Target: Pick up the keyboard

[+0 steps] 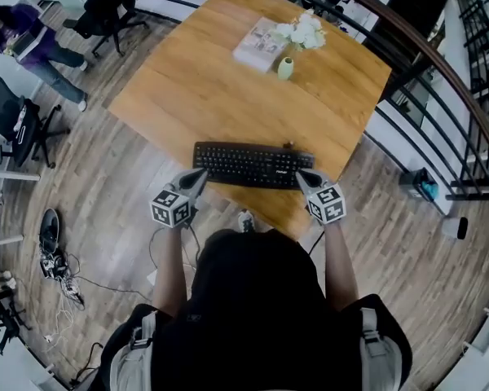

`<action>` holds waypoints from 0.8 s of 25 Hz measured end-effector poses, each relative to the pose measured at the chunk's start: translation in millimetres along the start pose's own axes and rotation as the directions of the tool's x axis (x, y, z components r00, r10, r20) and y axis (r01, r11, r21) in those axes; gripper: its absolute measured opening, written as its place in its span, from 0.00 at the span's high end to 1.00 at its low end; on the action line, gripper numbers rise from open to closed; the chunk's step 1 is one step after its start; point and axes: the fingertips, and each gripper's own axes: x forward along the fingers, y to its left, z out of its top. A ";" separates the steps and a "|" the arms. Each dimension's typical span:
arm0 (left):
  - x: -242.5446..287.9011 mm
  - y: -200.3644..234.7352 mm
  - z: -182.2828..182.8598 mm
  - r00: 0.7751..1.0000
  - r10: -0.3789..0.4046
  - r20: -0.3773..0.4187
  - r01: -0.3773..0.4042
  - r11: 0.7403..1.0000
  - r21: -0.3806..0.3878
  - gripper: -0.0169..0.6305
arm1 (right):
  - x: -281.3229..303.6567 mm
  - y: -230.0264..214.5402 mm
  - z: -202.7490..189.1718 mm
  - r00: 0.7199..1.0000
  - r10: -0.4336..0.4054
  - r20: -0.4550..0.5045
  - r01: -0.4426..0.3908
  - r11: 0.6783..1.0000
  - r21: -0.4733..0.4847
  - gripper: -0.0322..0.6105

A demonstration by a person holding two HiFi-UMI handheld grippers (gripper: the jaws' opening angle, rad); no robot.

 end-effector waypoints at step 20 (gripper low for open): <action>12.6 55.9 -7.4 0.998 0.009 -0.057 -0.009 1.000 -0.004 0.95 | 20.2 0.9 -19.8 0.997 -0.052 -0.061 0.057 0.996 0.071 0.95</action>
